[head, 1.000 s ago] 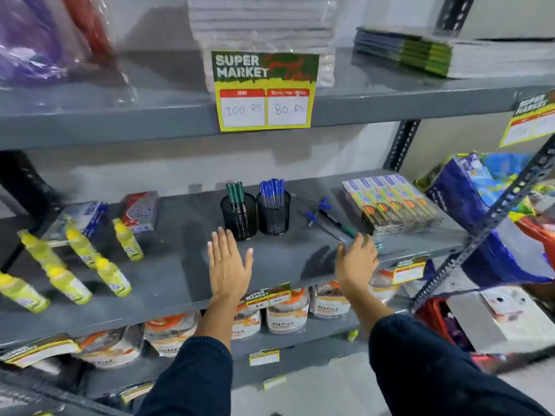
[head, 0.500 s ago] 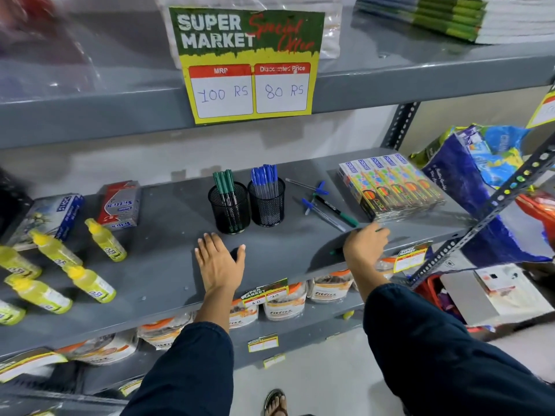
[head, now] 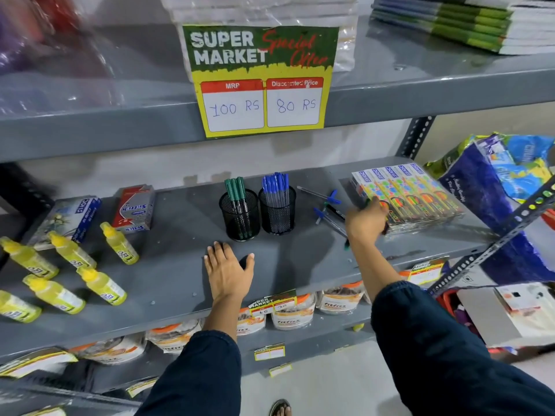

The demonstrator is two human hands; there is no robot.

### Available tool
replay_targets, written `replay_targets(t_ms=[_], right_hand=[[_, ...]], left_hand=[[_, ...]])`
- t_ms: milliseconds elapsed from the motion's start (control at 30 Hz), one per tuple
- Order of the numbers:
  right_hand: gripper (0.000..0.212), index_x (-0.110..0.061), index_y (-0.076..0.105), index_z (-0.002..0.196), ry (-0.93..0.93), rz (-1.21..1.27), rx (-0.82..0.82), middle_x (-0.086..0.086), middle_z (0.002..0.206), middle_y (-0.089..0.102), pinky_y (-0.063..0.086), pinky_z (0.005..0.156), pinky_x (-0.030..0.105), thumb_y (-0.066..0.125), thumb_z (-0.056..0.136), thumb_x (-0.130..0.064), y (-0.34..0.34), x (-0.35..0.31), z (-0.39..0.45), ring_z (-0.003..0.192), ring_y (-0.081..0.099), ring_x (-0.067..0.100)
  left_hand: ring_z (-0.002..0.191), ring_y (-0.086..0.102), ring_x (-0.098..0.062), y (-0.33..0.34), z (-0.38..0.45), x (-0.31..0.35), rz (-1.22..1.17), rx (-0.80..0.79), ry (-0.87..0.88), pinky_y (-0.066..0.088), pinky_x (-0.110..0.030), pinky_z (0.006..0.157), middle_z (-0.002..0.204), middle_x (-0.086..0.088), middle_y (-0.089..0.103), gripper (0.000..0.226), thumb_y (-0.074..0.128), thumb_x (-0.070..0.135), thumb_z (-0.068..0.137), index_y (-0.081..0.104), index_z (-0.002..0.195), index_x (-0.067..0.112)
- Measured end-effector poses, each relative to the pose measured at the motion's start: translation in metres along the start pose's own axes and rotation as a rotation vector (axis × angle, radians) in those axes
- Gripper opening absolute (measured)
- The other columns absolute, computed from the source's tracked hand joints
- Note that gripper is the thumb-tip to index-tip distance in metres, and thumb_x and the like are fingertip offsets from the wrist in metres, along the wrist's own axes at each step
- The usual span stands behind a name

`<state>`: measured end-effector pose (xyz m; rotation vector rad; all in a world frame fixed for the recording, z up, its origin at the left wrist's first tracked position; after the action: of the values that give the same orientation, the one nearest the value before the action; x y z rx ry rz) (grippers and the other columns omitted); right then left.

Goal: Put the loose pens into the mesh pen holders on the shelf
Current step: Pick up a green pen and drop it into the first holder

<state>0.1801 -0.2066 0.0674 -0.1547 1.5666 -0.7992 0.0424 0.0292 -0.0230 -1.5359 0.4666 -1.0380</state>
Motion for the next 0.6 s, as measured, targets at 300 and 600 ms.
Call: replay_targets(t_ms=[300,600], right_hand=[[0.045,-0.01,0.044,0.127,-0.55,0.363,-0.36,0.01,0.098,0.044,0.048,0.069,0.035,0.052,0.084,0.0,0.059,-0.137,-0.045,0.077,0.054,0.027],[0.053,-0.01,0.039,0.134,-0.803,0.086,-0.582,0.022,0.111,0.053,0.055,0.073,0.045,0.049,0.085,0.008,0.119,-0.141,-0.063,0.079,0.063,0.036]], left_hand=[[0.143,0.012,-0.034,0.001,-0.002,-0.002,-0.075,0.004,0.011,0.005,-0.043,0.119,0.153,-0.022,0.019,0.074,0.041,0.047,0.091,0.019,0.143,0.0],[0.144,0.009,-0.034,0.006,0.001,-0.002,-0.076,0.016,-0.011,0.002,-0.041,0.118,0.154,-0.021,0.017,0.077,0.039,0.051,0.089,0.016,0.144,0.001]])
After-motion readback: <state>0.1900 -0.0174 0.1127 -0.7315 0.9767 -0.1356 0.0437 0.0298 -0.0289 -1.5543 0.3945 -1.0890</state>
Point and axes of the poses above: each hand's wrist, its own z-axis towards the middle knuckle, its own y-axis out of the palm, x = y × z, the point moved 2 cm from there along z, towards the middle knuckle
